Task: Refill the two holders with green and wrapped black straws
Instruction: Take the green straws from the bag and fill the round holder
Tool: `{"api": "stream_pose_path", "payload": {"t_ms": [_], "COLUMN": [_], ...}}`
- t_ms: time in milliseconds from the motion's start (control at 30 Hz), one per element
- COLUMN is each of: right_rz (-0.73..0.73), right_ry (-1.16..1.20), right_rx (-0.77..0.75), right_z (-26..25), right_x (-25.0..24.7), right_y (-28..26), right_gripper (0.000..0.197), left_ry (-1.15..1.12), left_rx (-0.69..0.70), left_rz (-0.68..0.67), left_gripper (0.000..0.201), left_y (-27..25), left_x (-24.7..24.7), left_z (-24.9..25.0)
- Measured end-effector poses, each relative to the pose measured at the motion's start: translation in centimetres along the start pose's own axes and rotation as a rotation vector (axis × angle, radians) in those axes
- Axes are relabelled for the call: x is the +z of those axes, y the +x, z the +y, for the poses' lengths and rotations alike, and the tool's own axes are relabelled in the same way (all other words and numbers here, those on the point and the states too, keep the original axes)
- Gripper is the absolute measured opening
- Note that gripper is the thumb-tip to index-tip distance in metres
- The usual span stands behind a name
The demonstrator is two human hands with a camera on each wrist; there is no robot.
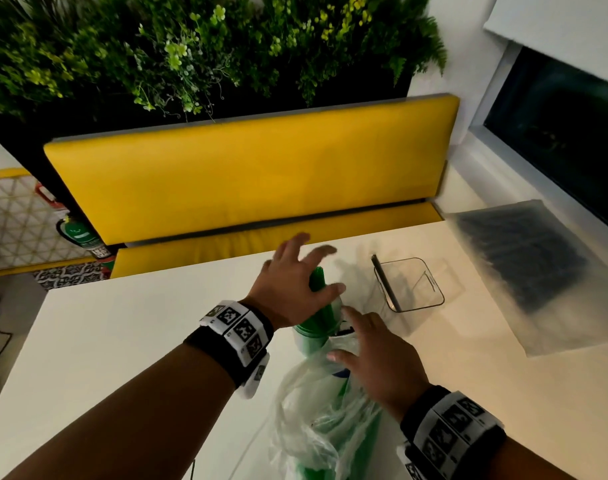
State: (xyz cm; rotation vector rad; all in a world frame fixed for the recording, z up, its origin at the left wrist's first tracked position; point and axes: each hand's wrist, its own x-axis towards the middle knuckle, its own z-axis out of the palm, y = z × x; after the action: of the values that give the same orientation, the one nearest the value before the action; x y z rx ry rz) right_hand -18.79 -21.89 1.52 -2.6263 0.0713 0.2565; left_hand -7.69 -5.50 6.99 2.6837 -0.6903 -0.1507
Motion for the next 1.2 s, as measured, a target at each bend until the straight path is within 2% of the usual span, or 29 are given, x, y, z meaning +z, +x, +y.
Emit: {"api": "stream_pose_path", "payload": {"t_ms": [33, 100, 133, 167, 200, 233, 267, 333, 433, 500, 567, 600, 667, 733, 867, 967, 1033, 1067, 1133, 1200], "right_rz": [-0.001, -0.029, -0.046, -0.06, -0.065, -0.076, -0.093, -0.163, -0.259, -0.286, -0.318, -0.342, -0.39, -0.337, -0.064, 0.005, -0.002, -0.05, -0.194, -0.238], "right_ry": [0.019, 0.033, 0.042, 0.054, 0.069, 0.108, 0.183, 0.397, 0.715, 0.839, 0.904, 0.927, 0.952, 0.867, 0.448, 0.165, 0.143, 0.202, 0.38, 0.467], "right_rx": [0.038, 0.121, 0.153, 0.17, 0.17, 0.159, 0.144, 0.161, 0.226, 0.247, 0.269, 0.27, 0.222, 0.15, 0.123, 0.112, 0.096, 0.077, 0.019, -0.003], "right_z": [0.2, 0.9, 1.4, 1.8, 2.1, 2.2, 2.5, 2.6, 2.6, 2.5, 2.1, 2.1, 2.3, 2.6, 3.3, 4.1, 4.4, 4.2, 3.3, 2.4], "right_x": [-0.2, -0.1, 0.0, 0.2, 0.3, 0.2, 0.2, 0.2, 0.9, 1.5, 1.6, 1.6, 1.5, 1.4, 0.9, 1.3, 1.6, 1.6, 1.6, 1.4], "right_y": [-0.3, -0.6, -0.6, -0.5, -0.5, -0.5, -0.6, -1.2, -2.6, -3.3, -4.0, -4.2, -4.6, -4.8, -4.5, -4.0, -3.6, -3.6, -3.6, -3.6], "right_gripper": [0.079, 0.078, 0.069, 0.054, 0.035, 0.019, 0.012, 0.016, 0.016, 0.017, 0.015, 0.02, 0.04, 0.047, 0.033, 0.03, 0.025, 0.022, 0.018, 0.019], "left_ry": [-0.018, -0.094, -0.142, -0.195, -0.235, -0.259, -0.284, -0.406, -0.563, -0.557, -0.39, -0.306, -0.241, -0.224, -0.256, -0.334, -0.333, -0.292, -0.236, -0.168], "left_rx": [0.037, 0.212, 0.29, 0.33, 0.303, 0.229, 0.13, -0.051, -0.239, -0.284, -0.263, -0.26, -0.275, -0.275, -0.297, -0.241, -0.175, -0.14, -0.165, -0.149], "left_rz": [0.131, 0.401, 0.426, 0.355, 0.202, 0.026, -0.121, -0.273, -0.343, -0.42, -0.592, -0.658, -0.699, -0.683, -0.602, -0.484, -0.474, -0.519, -0.71, -0.821], "left_gripper": [0.061, 0.043, 0.029, 0.02, 0.019, 0.021, 0.022, 0.023, 0.026, 0.032, 0.033, 0.034, 0.037, 0.039, 0.04, 0.038, 0.032, 0.03, 0.029, 0.027], "left_y": [-0.8, -3.5, -5.2, -7.1, -8.9, -10.3, -11.3, -12.2, -11.6, -11.2, -10.9, -10.8, -10.8, -10.8, -10.8, -11.0, -10.7, -10.5, -10.0, -9.7], "left_x": [-0.9, -2.2, -2.0, -1.1, 0.4, 2.2, 4.0, 7.9, 12.5, 14.3, 14.5, 14.3, 14.8, 15.4, 15.5, 14.3, 13.1, 12.5, 11.7, 11.3], "left_z": [0.4, 1.6, 2.3, 3.0, 3.7, 4.1, 4.5, 4.5, 4.0, 4.1, 4.9, 5.2, 5.3, 5.3, 5.6, 5.5, 5.5, 5.5, 6.0, 6.3]}}
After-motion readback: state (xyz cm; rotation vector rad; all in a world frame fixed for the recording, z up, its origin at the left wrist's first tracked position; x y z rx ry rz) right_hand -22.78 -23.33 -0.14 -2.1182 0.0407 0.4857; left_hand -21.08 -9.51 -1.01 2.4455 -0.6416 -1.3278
